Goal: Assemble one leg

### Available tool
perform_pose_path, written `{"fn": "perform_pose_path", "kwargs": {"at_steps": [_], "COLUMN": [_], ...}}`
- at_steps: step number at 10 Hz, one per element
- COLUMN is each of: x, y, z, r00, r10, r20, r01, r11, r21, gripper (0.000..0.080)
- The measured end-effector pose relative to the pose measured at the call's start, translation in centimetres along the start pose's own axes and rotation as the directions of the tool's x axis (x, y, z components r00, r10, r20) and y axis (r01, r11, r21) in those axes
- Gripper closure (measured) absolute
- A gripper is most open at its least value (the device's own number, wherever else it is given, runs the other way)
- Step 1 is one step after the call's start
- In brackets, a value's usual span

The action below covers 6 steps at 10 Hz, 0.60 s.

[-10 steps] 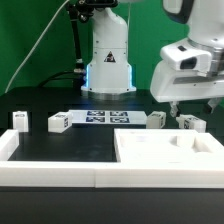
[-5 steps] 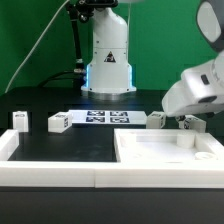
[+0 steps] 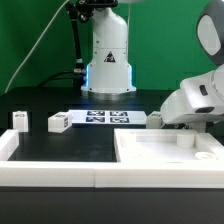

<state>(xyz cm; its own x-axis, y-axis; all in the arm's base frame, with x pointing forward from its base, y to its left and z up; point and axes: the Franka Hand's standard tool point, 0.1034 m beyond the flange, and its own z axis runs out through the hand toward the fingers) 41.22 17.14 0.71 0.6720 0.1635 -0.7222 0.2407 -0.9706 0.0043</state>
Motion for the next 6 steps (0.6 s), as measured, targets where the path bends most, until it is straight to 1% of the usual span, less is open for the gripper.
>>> {"fn": "perform_pose_path", "kwargs": {"at_steps": [2, 3, 4, 5, 6], "x": [0.09, 0.09, 0.09, 0.09, 0.09], "y": [-0.05, -0.05, -0.05, -0.05, -0.05], "z": [0.13, 0.13, 0.13, 0.13, 0.13], "r00": [1.000, 1.000, 1.000, 1.000, 1.000], "r10": [0.004, 0.003, 0.003, 0.003, 0.003], "r20": [-0.005, -0.005, -0.005, -0.005, -0.005], "r01": [-0.004, -0.003, -0.003, -0.003, -0.003], "r11": [1.000, 1.000, 1.000, 1.000, 1.000], "r21": [0.000, 0.000, 0.000, 0.000, 0.000], "gripper": [0.0159, 0.0318, 0.0318, 0.0514, 0.0508]}}
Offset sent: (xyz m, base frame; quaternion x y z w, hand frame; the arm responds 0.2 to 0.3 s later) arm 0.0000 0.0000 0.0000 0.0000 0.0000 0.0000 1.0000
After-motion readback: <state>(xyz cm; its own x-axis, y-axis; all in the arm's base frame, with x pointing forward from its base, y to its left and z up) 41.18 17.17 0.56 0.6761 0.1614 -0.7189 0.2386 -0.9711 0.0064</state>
